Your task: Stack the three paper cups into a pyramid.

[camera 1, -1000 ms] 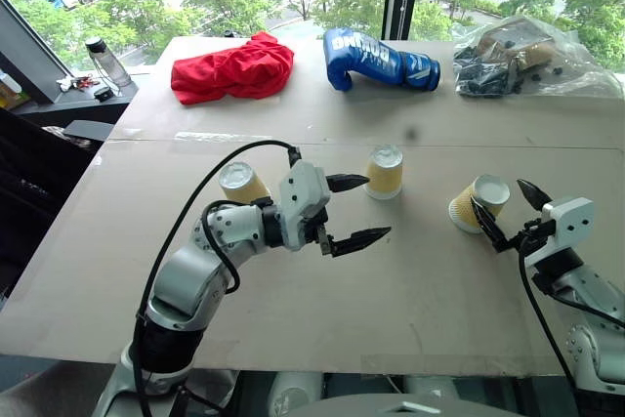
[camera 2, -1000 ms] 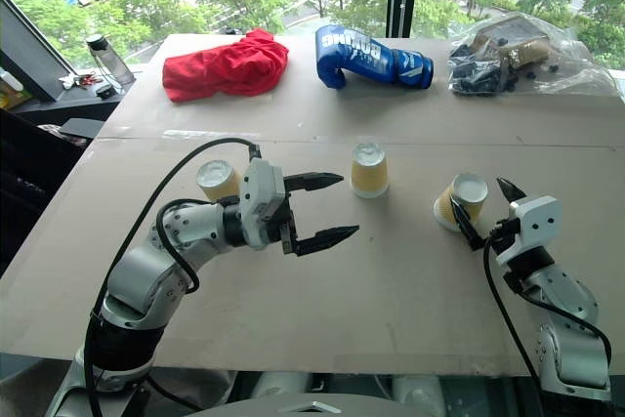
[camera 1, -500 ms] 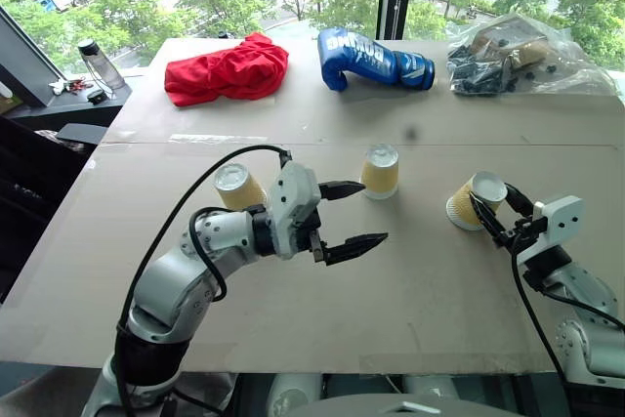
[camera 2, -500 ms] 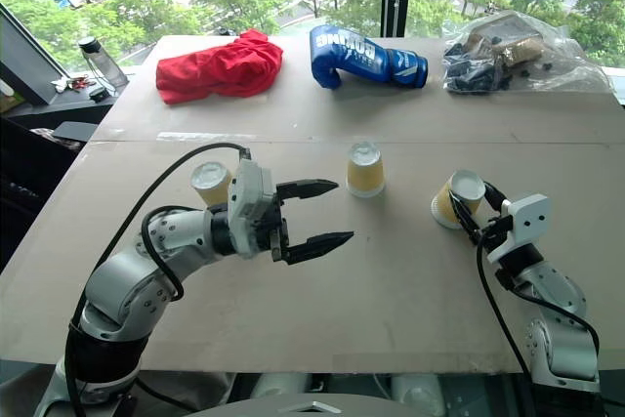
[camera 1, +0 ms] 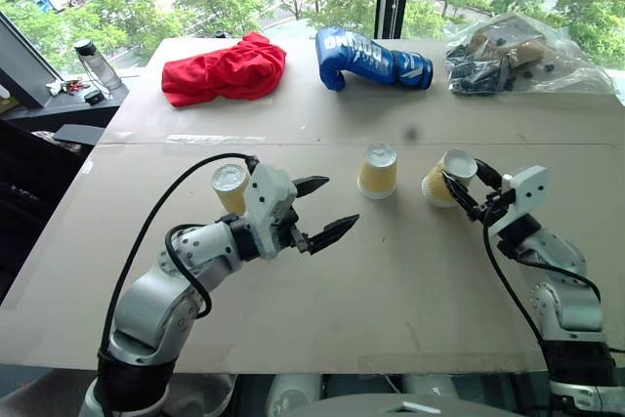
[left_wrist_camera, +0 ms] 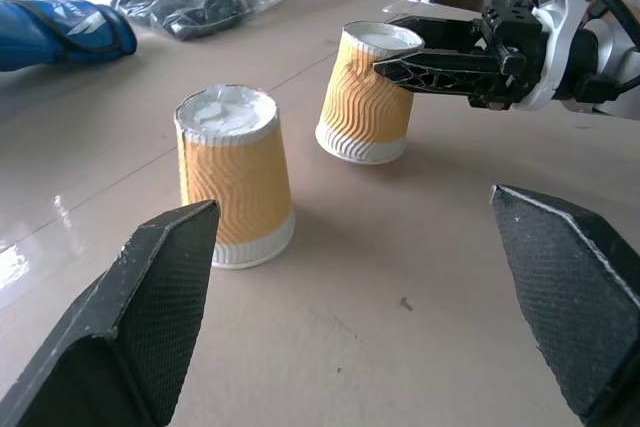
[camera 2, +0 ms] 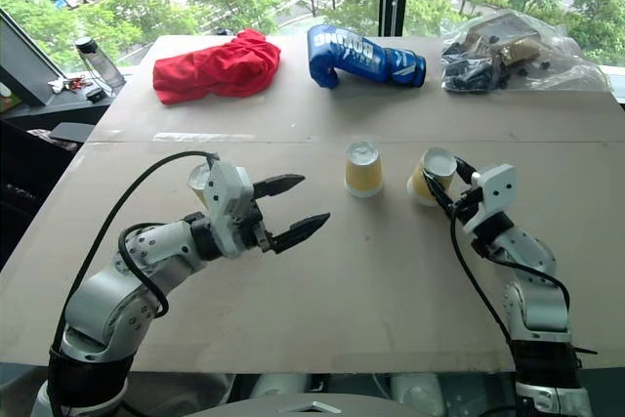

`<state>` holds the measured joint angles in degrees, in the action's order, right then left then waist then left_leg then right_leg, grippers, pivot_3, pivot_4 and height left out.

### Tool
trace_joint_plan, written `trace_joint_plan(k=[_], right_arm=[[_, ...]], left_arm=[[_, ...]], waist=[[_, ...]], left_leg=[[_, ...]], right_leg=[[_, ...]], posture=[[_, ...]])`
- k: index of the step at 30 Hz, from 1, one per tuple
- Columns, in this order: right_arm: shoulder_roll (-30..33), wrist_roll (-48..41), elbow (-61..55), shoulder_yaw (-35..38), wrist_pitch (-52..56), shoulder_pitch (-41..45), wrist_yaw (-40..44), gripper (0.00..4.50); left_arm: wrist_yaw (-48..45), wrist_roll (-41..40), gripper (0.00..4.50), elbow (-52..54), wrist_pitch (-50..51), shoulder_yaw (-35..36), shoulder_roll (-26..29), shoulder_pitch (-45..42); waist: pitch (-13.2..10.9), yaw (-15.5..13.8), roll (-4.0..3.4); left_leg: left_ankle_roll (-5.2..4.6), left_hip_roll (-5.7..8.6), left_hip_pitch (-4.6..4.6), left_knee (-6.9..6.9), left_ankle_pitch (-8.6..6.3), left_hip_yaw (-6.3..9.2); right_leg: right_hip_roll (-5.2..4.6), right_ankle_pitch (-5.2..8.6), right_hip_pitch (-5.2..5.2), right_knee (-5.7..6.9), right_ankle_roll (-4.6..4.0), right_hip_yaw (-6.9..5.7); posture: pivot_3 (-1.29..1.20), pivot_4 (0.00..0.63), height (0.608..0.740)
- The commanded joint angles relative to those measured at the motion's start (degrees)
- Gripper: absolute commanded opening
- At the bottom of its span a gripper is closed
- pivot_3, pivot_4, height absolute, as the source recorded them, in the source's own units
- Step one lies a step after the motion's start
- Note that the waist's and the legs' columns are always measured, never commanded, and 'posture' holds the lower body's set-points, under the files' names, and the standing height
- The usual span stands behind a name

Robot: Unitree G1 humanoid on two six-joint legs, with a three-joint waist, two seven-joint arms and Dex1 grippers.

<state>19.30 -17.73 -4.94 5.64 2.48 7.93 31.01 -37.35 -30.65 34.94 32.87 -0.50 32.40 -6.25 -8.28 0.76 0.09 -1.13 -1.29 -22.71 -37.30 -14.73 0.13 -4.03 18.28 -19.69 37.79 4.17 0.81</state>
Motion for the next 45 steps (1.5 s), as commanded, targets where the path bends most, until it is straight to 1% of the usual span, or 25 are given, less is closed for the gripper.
trace_joint_plan(k=[1, 6, 11, 13, 14, 16, 17, 21, 24, 29, 31, 32, 35, 36, 38, 41, 45], right_arm=[[-0.9, 1.5, 1.8, -1.8, -1.2, 3.3, 0.2, 2.07], [-1.5, 3.0, 6.3, -3.8, -3.0, 6.3, 1.1, 2.07], [-2.6, 3.4, 7.6, -4.9, -2.8, 8.2, 1.4, 2.07], [-2.8, 3.4, 8.0, -5.2, -2.8, 8.5, 1.7, 3.11], [-2.8, 3.4, 8.1, -5.3, -2.8, 8.5, 1.8, 3.37], [-2.9, 3.3, 8.0, -5.3, -2.8, 8.6, 1.9, 4.23], [-2.9, 3.1, 7.8, -5.3, -2.6, 8.6, 2.0, 4.46], [-2.4, 2.4, 6.7, -4.6, -2.6, 8.0, 2.6, 4.46], [-1.2, 0.6, 4.2, -3.1, -2.2, 6.5, 3.6, 4.46], [3.0, -2.5, -0.5, 0.2, -1.1, 2.3, 6.4, 4.46], [4.8, -5.8, -2.9, 1.7, 0.3, 0.3, 8.6, 4.46], [6.4, -8.5, -5.2, 3.0, 1.6, -1.8, 10.6, 4.46], [11.4, -17.7, -11.5, 5.6, 3.8, -7.8, 21.0, 4.46], [13.1, -20.8, -13.2, 5.9, 4.8, -9.5, 24.8, 4.46], [15.3, -25.0, -15.9, 6.2, 6.7, -11.7, 29.5, 4.46], [15.7, -28.4, -18.6, 6.3, 7.8, -12.7, 31.2, 4.46], [15.2, -27.9, -20.0, 5.3, 6.7, -12.9, 32.6, 4.46]], left_arm=[[1.3, 0.6, 4.50, 2.6, -0.5, 1.2, 0.6, 0.3], [2.5, 0.4, 4.50, 3.3, -0.2, 1.4, 0.5, 0.4], [3.6, 0.1, 4.50, 3.8, 0.2, 1.2, 0.2, 0.0], [3.7, 0.2, 4.50, 3.9, 0.1, 1.0, 0.2, 0.1], [3.8, 0.1, 4.50, 4.0, 0.1, 0.9, 0.2, 0.2], [3.9, 0.0, 4.50, 4.1, 0.1, 1.1, 0.2, 0.4], [4.0, -0.1, 4.50, 4.1, 0.0, 1.1, 0.3, 0.5], [4.3, 0.0, 4.50, 4.4, -0.3, 1.7, 0.2, 1.3], [5.6, 0.5, 4.50, 5.5, -1.1, 2.7, -0.4, 3.5], [9.4, 5.2, 4.50, 7.7, -5.5, 3.9, -2.0, 9.3], [11.3, 7.2, 4.50, 8.7, -8.6, 4.6, -3.8, 11.4], [13.6, 8.6, 4.50, 9.7, -10.5, 5.6, -5.7, 13.5], [19.2, 14.1, 4.50, 10.5, -16.2, 8.0, -10.7, 19.2], [21.0, 16.0, 4.50, 9.6, -17.3, 8.6, -11.9, 20.3], [24.2, 19.0, 4.50, 8.2, -18.6, 9.8, -13.7, 21.0], [26.9, 22.1, 4.50, 6.3, -19.8, 10.4, -15.5, 20.9], [28.2, 23.7, 4.50, 3.0, -20.2, 10.9, -16.6, 20.2]], waist=[[0.0, 0.0, 0.00], [0.0, 0.0, 0.02], [0.0, 0.1, 0.02], [0.0, 0.1, 0.02], [0.0, 0.1, 0.02], [0.0, 0.0, 0.02], [0.0, 0.0, 0.02], [0.0, 0.0, 0.02], [0.0, 0.0, 0.02], [0.0, -0.1, 0.02], [0.0, -0.1, 0.02], [0.0, -0.1, 0.04], [-0.1, -0.2, 0.13], [-0.1, -0.1, 0.14], [-0.1, -0.1, 0.14], [-0.2, -0.1, 0.23], [-0.2, -0.3, 0.37]], left_leg=[[0.00, 0.00, 0.00, 0.00, 0.00, 0.00], [0.01, 0.00, -0.02, 0.00, 0.01, 0.00], [0.01, 0.00, 0.00, 0.00, 0.01, 0.00], [0.01, -0.01, 0.00, 0.00, 0.01, 0.00], [0.01, -0.01, 0.00, 0.00, 0.01, 0.00], [0.01, -0.01, 0.00, 0.00, 0.01, 0.00], [0.01, -0.01, -0.01, 0.00, 0.01, 0.00], [0.01, -0.01, -0.01, 0.00, 0.01, 0.00], [0.01, -0.02, -0.01, 0.01, 0.01, 0.00], [0.00, -0.03, -0.04, 0.04, 0.00, 0.01], [0.00, -0.03, -0.06, 0.05, 0.00, 0.01], [0.00, -0.02, -0.06, 0.05, -0.01, 0.02], [-0.02, -0.02, -0.12, 0.10, -0.02, 0.04], [-0.02, -0.04, -0.11, 0.12, -0.02, 0.06], [-0.03, -0.03, -0.06, 0.11, -0.02, 0.07], [-0.03, -0.05, -0.02, 0.10, -0.02, 0.11], [-0.03, 0.01, -0.04, 0.06, -0.02, 0.11]], right_leg=[[0.00, 0.00, 0.00, 0.00, 0.00, 0.00], [-0.01, 0.00, 0.00, -0.01, 0.00, 0.02], [0.00, 0.00, -0.01, 0.02, 0.00, 0.02], [0.00, 0.00, -0.02, 0.02, 0.00, 0.03], [0.00, 0.00, -0.02, 0.02, 0.00, 0.03], [0.00, 0.00, -0.02, 0.02, 0.00, 0.02], [0.00, 0.00, -0.02, 0.02, 0.00, 0.02], [-0.01, 0.00, -0.02, 0.01, 0.00, 0.03], [-0.01, 0.00, -0.02, 0.01, 0.00, 0.04], [-0.05, 0.00, -0.01, -0.04, 0.00, 0.09], [-0.07, 0.00, 0.01, -0.08, 0.00, 0.13], [-0.08, 0.00, 0.01, -0.09, 0.00, 0.14], [-0.15, 0.00, 0.03, -0.21, -0.01, 0.18], [-0.13, 0.00, 0.06, -0.23, -0.01, 0.16], [-0.14, -0.01, 0.09, -0.19, -0.02, 0.17], [-0.10, -0.01, 0.12, -0.15, -0.05, 0.13], [-0.14, -0.02, 0.12, -0.17, -0.05, 0.13]], posture=[[0.00, 0.150, 0.740], [0.00, 0.150, 0.740], [0.00, 0.150, 0.740], [0.00, 0.150, 0.740], [0.00, 0.150, 0.740], [0.00, 0.150, 0.740], [0.00, 0.150, 0.740], [0.00, 0.150, 0.740], [0.00, 0.150, 0.740], [0.00, 0.150, 0.740], [0.00, 0.150, 0.740], [0.00, 0.150, 0.740], [0.00, 0.150, 0.740], [0.00, 0.150, 0.740], [0.00, 0.150, 0.740], [0.00, 0.150, 0.740], [0.00, 0.150, 0.740]])
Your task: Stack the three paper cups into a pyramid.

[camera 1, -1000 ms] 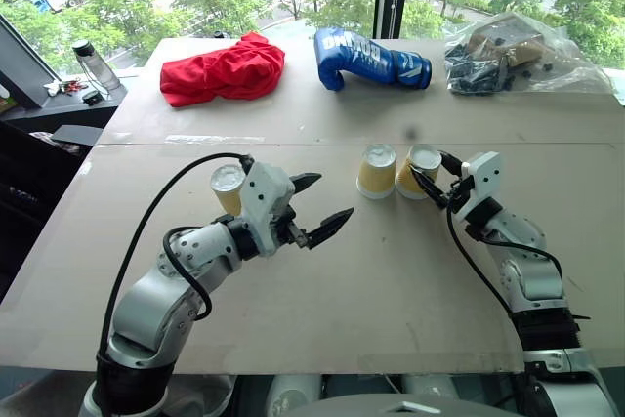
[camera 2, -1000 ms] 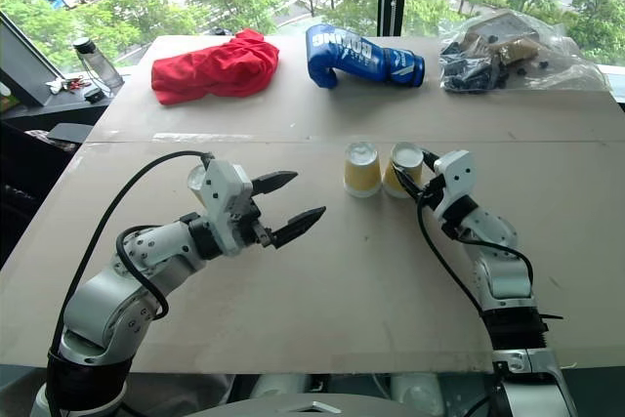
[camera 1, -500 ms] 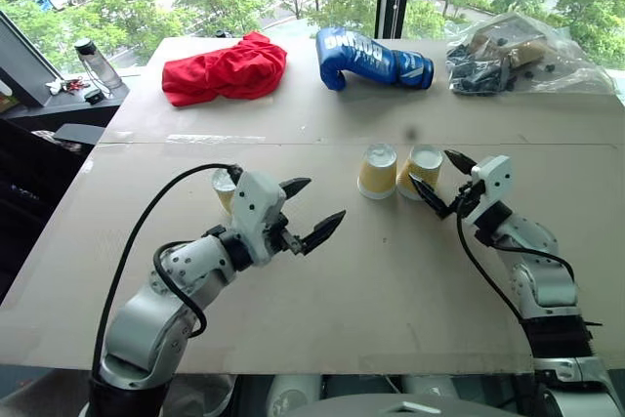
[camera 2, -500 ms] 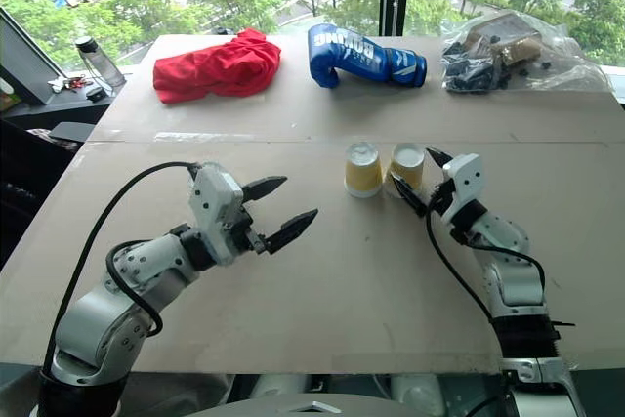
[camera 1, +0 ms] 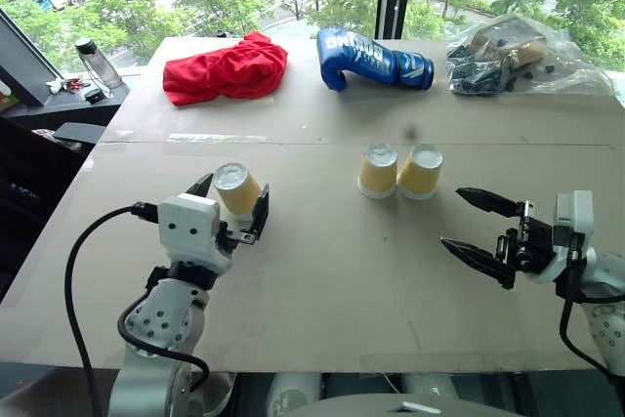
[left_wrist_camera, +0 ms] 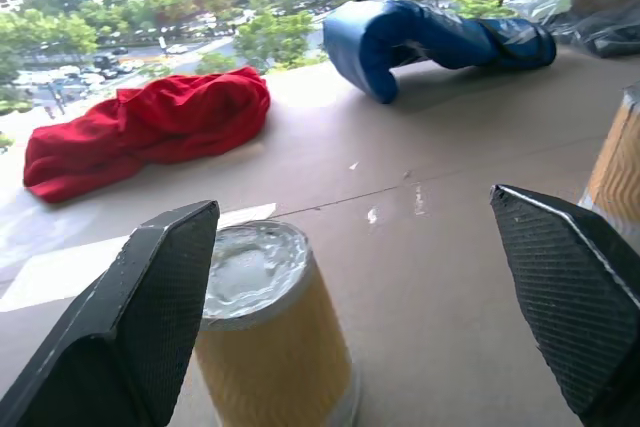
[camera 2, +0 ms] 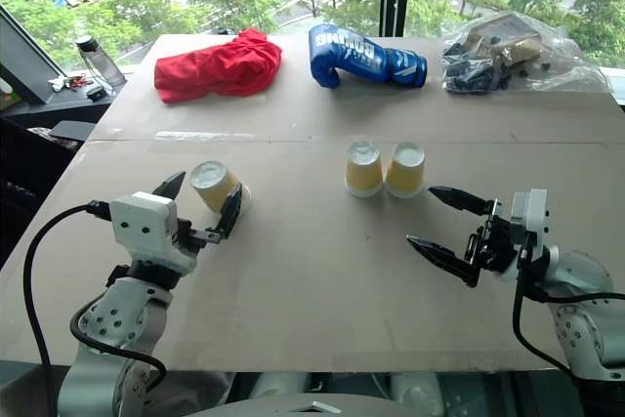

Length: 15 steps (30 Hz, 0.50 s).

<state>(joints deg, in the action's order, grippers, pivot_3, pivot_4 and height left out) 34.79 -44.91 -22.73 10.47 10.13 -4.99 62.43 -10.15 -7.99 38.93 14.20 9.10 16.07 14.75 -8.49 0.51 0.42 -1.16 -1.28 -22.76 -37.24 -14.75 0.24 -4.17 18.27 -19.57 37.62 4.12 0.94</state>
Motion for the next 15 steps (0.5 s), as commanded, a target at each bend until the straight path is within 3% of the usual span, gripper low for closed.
trace_joint_plan(k=[1, 8, 15], right_arm=[[-0.7, -0.4, -2.3, 0.3, -1.2, 0.1, 0.9, 4.46], [-2.1, 1.9, -2.2, -0.2, -2.9, -0.4, 0.5, 4.46], [-2.2, 2.4, -2.4, -0.2, -2.5, -0.5, 0.0, 4.46]], left_arm=[[1.0, 1.0, 4.50, -1.8, -1.5, 1.6, -0.3, -1.1], [-2.5, -0.9, 4.50, -10.1, -3.7, 5.0, 2.1, -4.3], [-6.5, -1.0, 4.50, -17.7, -8.3, 4.1, 3.5, -7.8]], waist=[[0.0, -0.1, 0.09], [-0.1, -0.3, 0.13], [-0.1, -0.3, 0.17]], left_leg=[[0.00, 0.00, -0.01, 0.00, 0.00, 0.00], [0.01, -0.01, -0.03, 0.03, 0.00, 0.05], [0.01, -0.01, -0.03, 0.03, 0.00, 0.04]], right_leg=[[0.00, 0.00, 0.00, -0.01, 0.00, -0.01], [0.04, 0.00, -0.04, 0.00, 0.01, -0.07], [0.02, 0.00, -0.04, 0.00, 0.01, -0.08]], posture=[[0.00, 0.150, 0.740], [0.00, 0.150, 0.740], [0.00, 0.150, 0.740]])
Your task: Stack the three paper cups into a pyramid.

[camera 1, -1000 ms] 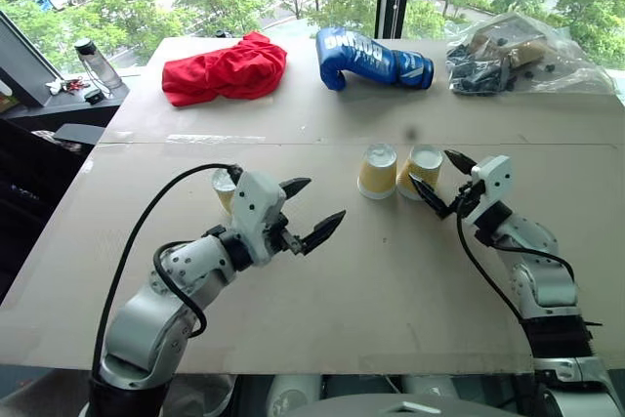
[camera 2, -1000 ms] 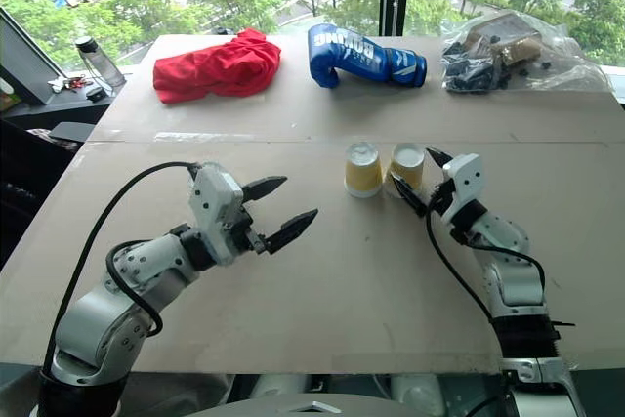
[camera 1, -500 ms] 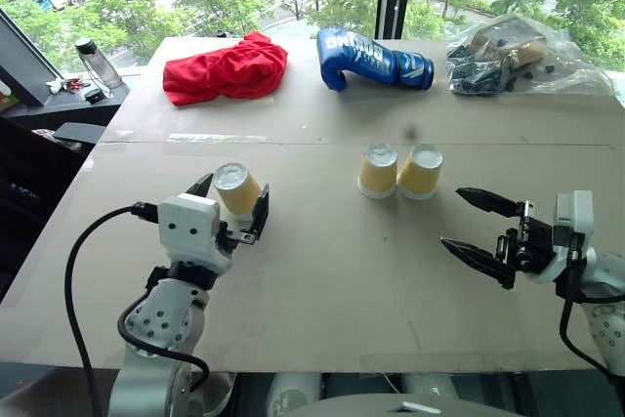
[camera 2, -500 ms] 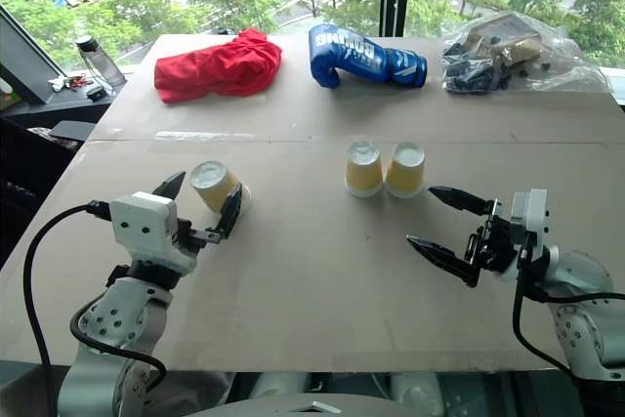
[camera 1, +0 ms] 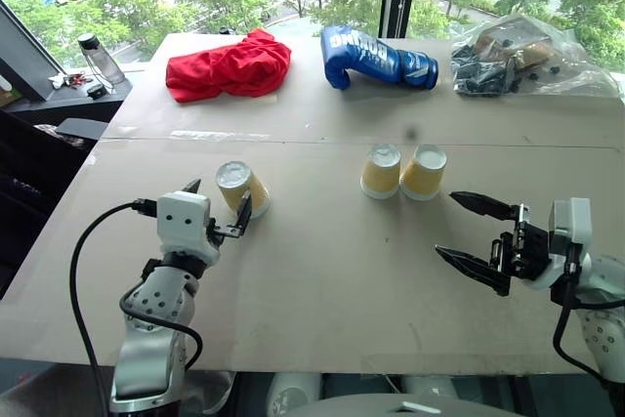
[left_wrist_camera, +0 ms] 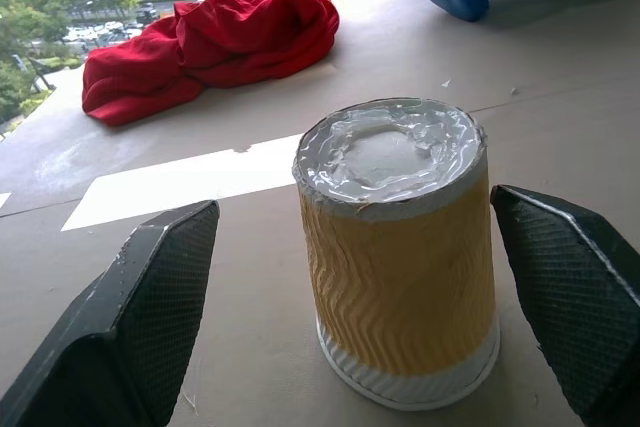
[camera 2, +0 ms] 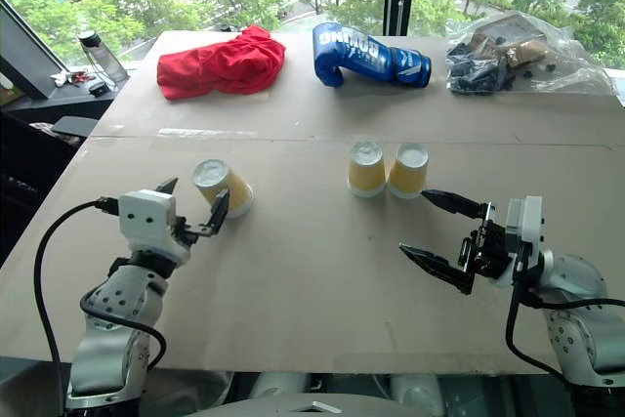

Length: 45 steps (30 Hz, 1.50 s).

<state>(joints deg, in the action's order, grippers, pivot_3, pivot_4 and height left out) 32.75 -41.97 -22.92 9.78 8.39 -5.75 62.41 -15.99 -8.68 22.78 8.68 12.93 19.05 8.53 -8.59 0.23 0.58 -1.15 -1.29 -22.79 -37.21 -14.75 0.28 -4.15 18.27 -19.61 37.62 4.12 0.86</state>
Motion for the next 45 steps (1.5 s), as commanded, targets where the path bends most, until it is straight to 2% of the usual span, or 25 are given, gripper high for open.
trace_joint_plan(k=[1, 10, 13, 16, 17, 24, 28, 32, 38, 45], right_arm=[[-0.2, -0.6, -2.3, 0.5, -0.7, 0.2, -0.2, 4.46], [-0.5, -0.4, -3.2, 0.1, 0.0, 0.3, -1.7, 4.46], [-0.7, -0.5, -3.4, 0.1, 0.1, 0.2, -2.3, 4.50], [-0.6, -0.6, -3.7, 0.1, 0.2, 0.2, -2.6, 4.50], [-0.7, -0.7, -3.8, 0.1, 0.3, 0.1, -2.7, 4.50], [-0.8, -1.3, -4.0, 0.5, 0.3, 0.1, -3.2, 4.50], [-0.9, -1.3, -3.6, 1.3, -0.1, 0.0, -3.4, 4.50], [-1.3, -1.1, -2.0, 2.6, -0.9, 0.3, -4.1, 4.50], [-2.4, -1.3, 0.0, 6.9, -1.8, 0.6, -6.9, 4.50], [-2.9, 2.1, -0.9, 9.0, -2.1, 0.8, -13.8, 4.50]], left_arm=[[-0.8, -0.3, 4.50, -2.5, -3.2, 0.4, 0.4, -2.4], [-2.3, -2.8, 4.50, -7.7, -5.2, 0.9, -0.3, -7.5], [-2.5, -3.1, 3.76, -8.4, -5.7, 0.9, -0.3, -7.7], [-2.7, -3.3, 2.32, -8.7, -5.8, 0.9, -0.4, -7.9], [-2.8, -3.9, 2.15, -8.8, -5.5, 0.8, -0.7, -8.0], [-3.4, -3.6, 2.14, -9.1, -5.7, 0.3, 0.2, -9.7], [-5.9, -3.1, 2.14, -9.9, -5.3, -0.9, 2.9, -15.9], [-10.6, -4.8, 2.14, -13.9, -2.7, -3.8, 5.2, -27.0], [-20.9, -6.9, 2.14, -29.7, 0.1, -9.8, 3.9, -52.3], [-33.4, -10.2, 2.14, -39.2, 2.9, -14.8, -0.4, -65.4]], waist=[[0.0, 0.0, 0.01], [0.0, 0.0, 0.03], [0.0, 0.0, 0.03], [0.0, 0.0, 0.03], [0.0, 0.0, 0.03], [0.0, 0.0, 0.03], [0.0, -0.3, 0.06], [0.0, -1.0, 0.07], [-0.1, -1.0, 0.21], [-0.2, 0.2, 0.20]], left_leg=[[0.00, 0.00, 0.00, 0.00, 0.00, 0.00], [0.00, 0.00, 0.00, 0.00, 0.00, 0.02], [0.00, 0.00, 0.00, 0.00, 0.00, 0.01], [0.00, 0.00, 0.00, 0.00, 0.00, 0.02], [0.00, 0.00, 0.01, 0.00, 0.00, 0.02], [0.01, 0.00, 0.01, -0.01, 0.00, 0.02], [0.01, 0.01, 0.00, -0.02, 0.01, 0.04], [0.01, 0.04, 0.01, -0.06, 0.01, 0.02], [0.05, 0.31, -0.09, -0.19, 0.04, 0.11], [0.28, 0.23, -0.10, -0.06, 0.18, 0.03]], right_leg=[[0.00, 0.00, 0.00, 0.01, 0.00, 0.00], [0.00, -0.01, 0.00, 0.03, 0.01, -0.02], [0.00, -0.01, 0.00, 0.03, 0.01, -0.01], [0.00, -0.01, 0.00, 0.03, 0.02, -0.02], [0.00, -0.01, 0.00, 0.04, 0.02, -0.02], [0.01, -0.01, 0.00, 0.05, 0.02, -0.06], [0.03, -0.01, 0.00, 0.06, 0.02, -0.15], [0.05, -0.01, 0.00, 0.10, 0.03, -0.27], [0.08, -0.02, 0.00, 0.12, 0.06, -0.40], [0.16, 0.06, -0.12, 0.12, 0.17, -0.32]], posture=[[0.00, 0.150, 0.740], [0.00, 0.150, 0.740], [0.00, 0.150, 0.740], [0.00, 0.150, 0.740], [0.00, 0.150, 0.740], [0.00, 0.150, 0.740], [0.00, 0.150, 0.740], [0.00, 0.150, 0.740], [0.00, 0.150, 0.740], [0.00, 0.150, 0.740]])
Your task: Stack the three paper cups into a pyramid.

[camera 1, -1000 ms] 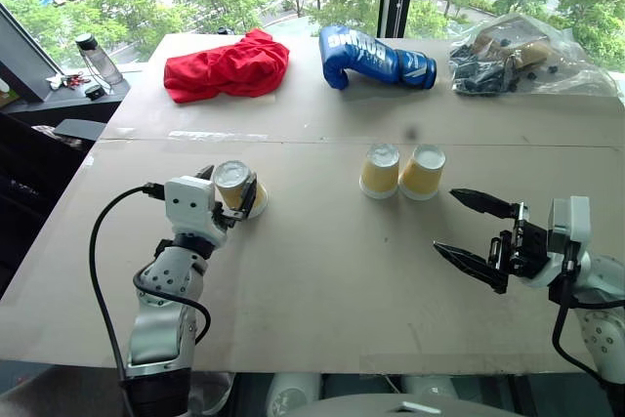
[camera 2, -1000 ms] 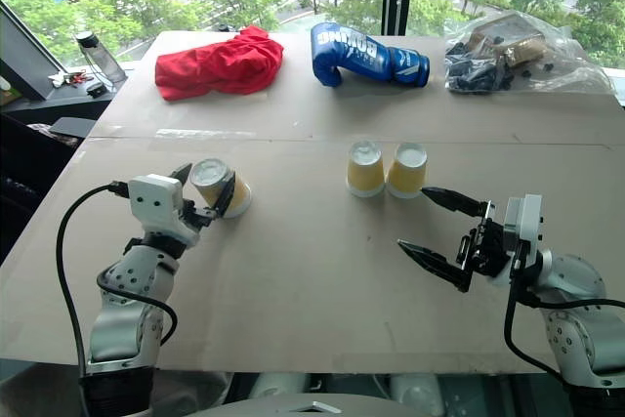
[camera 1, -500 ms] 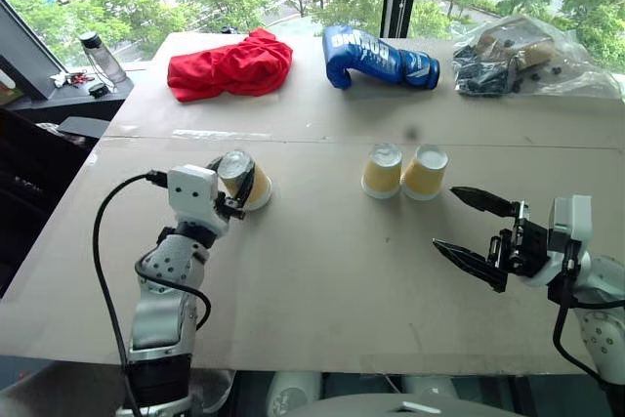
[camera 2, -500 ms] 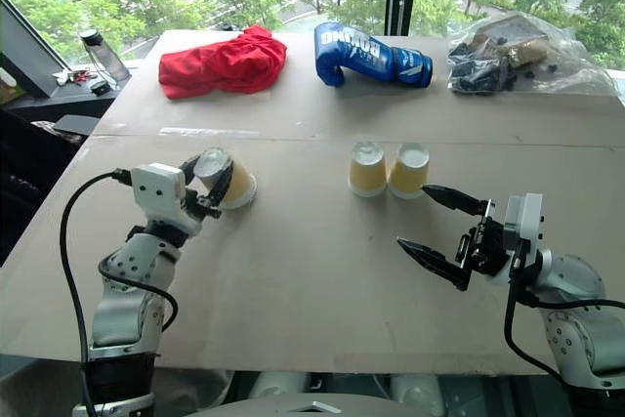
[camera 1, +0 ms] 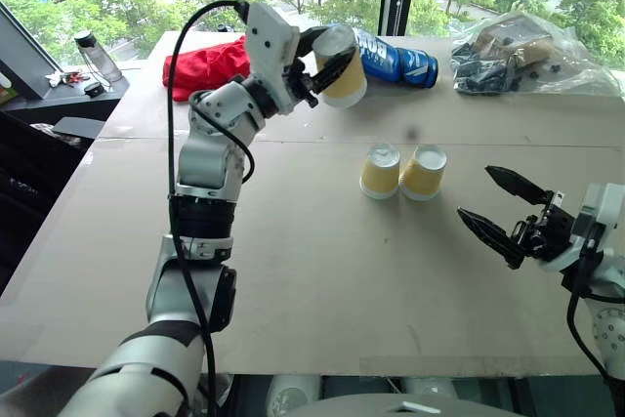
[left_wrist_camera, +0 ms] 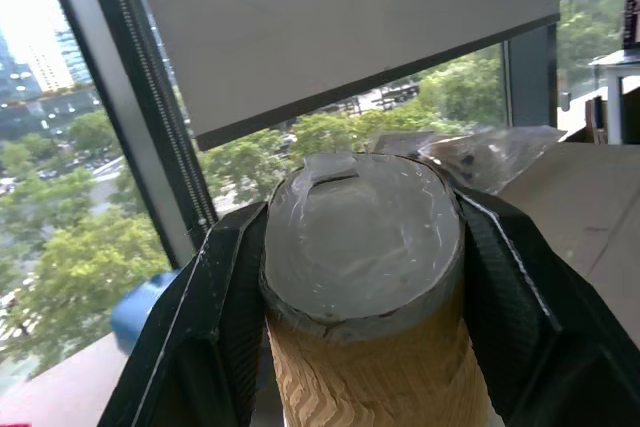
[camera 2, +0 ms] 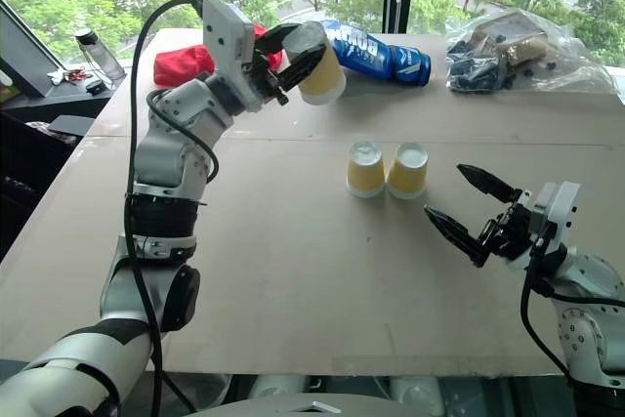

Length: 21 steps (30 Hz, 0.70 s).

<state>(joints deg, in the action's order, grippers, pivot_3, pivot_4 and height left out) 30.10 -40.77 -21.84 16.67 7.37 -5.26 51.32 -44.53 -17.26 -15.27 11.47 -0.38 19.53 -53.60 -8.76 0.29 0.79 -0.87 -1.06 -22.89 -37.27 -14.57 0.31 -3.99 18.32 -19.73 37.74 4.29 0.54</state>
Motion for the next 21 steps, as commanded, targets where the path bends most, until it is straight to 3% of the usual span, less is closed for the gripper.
trace_joint_plan(k=[1, 5, 21], right_arm=[[-0.4, 1.2, -2.3, 2.4, -0.9, 0.3, -4.0, 4.50], [-0.3, 1.7, -3.6, 2.5, -0.5, -0.9, -6.4, 4.50], [-1.2, 4.1, -3.6, 1.4, -1.3, -2.3, -9.8, 4.50]], left_arm=[[-6.8, -2.0, 2.14, -2.2, 0.8, -2.5, -1.8, -4.4], [-13.2, -0.8, 2.14, -5.1, -0.5, -6.2, -3.9, -6.5], [-15.2, 5.0, 2.14, -11.0, -2.8, -10.0, -6.8, -9.2]], waist=[[0.0, 0.2, 0.00], [0.0, 0.2, 0.01], [-0.1, 0.3, -0.01]], left_leg=[[0.00, 0.00, -0.01, 0.00, 0.00, -0.01], [0.00, 0.02, -0.02, -0.09, 0.00, -0.05], [-0.13, 0.02, 0.00, -0.09, -0.06, -0.08]], right_leg=[[0.00, 0.00, -0.02, 0.01, 0.00, 0.02], [-0.02, 0.00, 0.00, 0.06, 0.00, 0.06], [0.00, 0.00, -0.02, 0.10, 0.00, 0.13]], posture=[[0.00, 0.150, 0.740], [0.00, 0.150, 0.740], [0.00, 0.150, 0.740]])
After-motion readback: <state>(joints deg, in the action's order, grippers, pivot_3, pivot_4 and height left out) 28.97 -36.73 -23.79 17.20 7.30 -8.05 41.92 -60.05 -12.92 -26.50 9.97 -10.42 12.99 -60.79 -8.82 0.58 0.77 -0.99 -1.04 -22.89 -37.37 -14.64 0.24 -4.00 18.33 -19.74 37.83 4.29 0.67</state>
